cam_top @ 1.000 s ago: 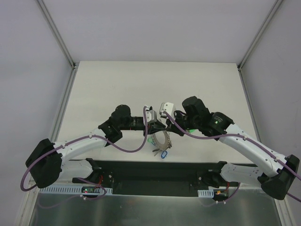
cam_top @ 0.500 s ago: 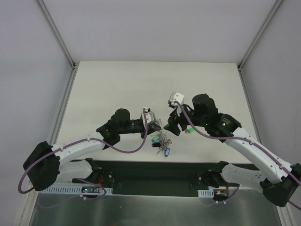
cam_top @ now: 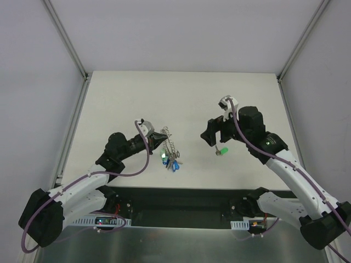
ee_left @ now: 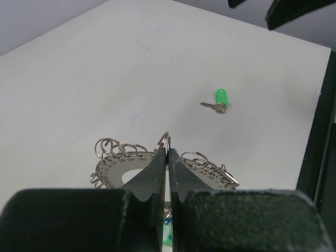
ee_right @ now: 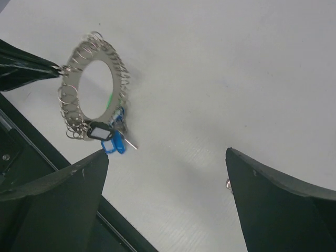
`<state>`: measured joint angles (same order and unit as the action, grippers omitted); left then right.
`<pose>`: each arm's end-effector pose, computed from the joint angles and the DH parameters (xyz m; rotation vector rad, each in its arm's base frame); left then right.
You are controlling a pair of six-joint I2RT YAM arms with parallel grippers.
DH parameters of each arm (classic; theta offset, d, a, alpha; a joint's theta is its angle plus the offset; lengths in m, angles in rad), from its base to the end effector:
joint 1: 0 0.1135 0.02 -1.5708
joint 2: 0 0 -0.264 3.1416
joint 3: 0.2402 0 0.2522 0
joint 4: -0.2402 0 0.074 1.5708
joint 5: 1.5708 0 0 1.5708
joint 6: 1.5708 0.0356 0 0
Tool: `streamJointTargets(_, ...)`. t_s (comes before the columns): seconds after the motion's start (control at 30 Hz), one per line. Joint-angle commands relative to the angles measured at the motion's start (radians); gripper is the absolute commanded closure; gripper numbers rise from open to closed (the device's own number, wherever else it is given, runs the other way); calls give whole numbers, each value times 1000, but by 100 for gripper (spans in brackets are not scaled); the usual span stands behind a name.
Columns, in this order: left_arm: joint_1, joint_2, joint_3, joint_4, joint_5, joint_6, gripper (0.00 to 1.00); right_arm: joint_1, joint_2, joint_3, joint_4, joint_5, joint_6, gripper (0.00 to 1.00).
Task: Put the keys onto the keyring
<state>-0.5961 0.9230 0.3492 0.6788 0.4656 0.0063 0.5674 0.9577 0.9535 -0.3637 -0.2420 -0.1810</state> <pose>0.1600 -0.1279 0.2525 0.8117 1.2982 -0.8140 0.1764 0.1225 0.3493 -0.8652 1.7575 0.4902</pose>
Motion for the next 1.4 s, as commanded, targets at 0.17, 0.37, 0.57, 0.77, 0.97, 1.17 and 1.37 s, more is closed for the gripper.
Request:
streamJointTargets(0.17,-31,157,307,-337,-19,49,100,-55,82,-7,-3,7,166,2)
streamJointTargets(0.37,-96,174,278,-360,-1,130,100,-38,110,-47,98,-78,132,4)
streamJointTargets(0.57,-96,131,203,-211,159,124,100,29,164,-101,216,-135,61,6)
streamJointTargets(0.77,-96,132,172,-159,231,136,100,68,213,-117,281,-200,46,7)
streamJointTargets(0.97,-96,134,165,-145,255,147,100,106,245,-127,315,-215,32,7)
streamJointTargets(1.17,-96,131,163,-140,263,146,100,108,268,-140,327,-212,25,7)
streamJointTargets(1.37,-96,131,160,-136,258,142,100,109,283,-151,327,-233,12,7)
